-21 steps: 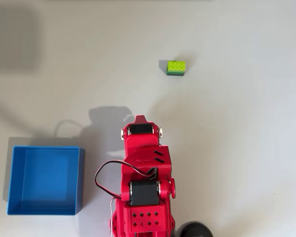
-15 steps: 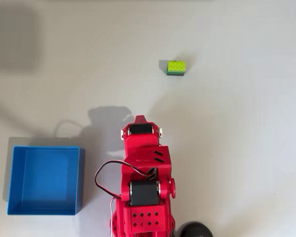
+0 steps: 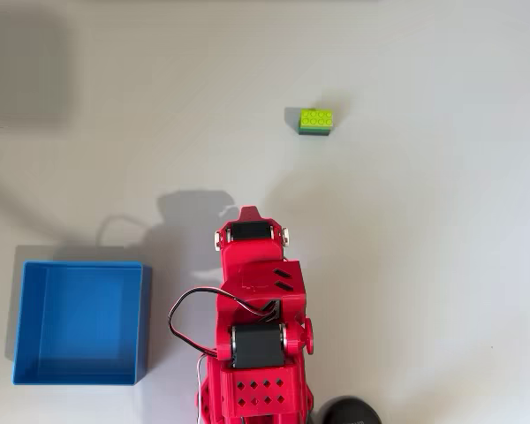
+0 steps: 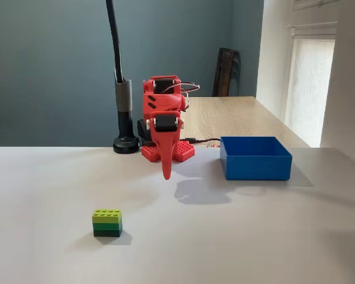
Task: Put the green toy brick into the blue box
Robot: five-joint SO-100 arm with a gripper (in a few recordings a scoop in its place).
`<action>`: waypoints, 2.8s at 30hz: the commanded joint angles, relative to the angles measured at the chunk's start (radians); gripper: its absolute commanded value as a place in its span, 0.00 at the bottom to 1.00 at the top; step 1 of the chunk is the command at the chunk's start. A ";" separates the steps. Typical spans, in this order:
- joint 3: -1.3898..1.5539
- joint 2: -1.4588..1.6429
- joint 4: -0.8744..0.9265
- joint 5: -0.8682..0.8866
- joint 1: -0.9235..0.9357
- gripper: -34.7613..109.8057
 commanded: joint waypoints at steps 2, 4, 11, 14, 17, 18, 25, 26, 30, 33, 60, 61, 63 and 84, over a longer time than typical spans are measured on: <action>0.014 0.020 0.005 0.011 0.012 0.24; 0.012 0.015 0.005 0.015 0.014 0.24; -0.037 0.006 -0.095 -0.006 0.023 0.24; -0.095 -0.008 -0.097 -0.017 0.025 0.24; -0.167 -0.092 -0.097 -0.018 0.028 0.24; -0.192 -0.132 -0.097 -0.018 0.034 0.24; -0.428 -0.474 -0.091 0.003 0.120 0.24; -0.469 -0.523 -0.086 0.008 0.130 0.24; -0.660 -0.704 -0.040 0.014 0.166 0.24; -0.818 -0.827 0.048 -0.011 0.186 0.24; -1.609 -1.646 0.368 -0.279 0.319 0.41; -1.626 -1.671 0.368 -0.282 0.321 0.41; -1.664 -1.721 0.368 -0.285 0.324 0.41; -1.963 -2.077 0.368 -0.275 0.325 0.39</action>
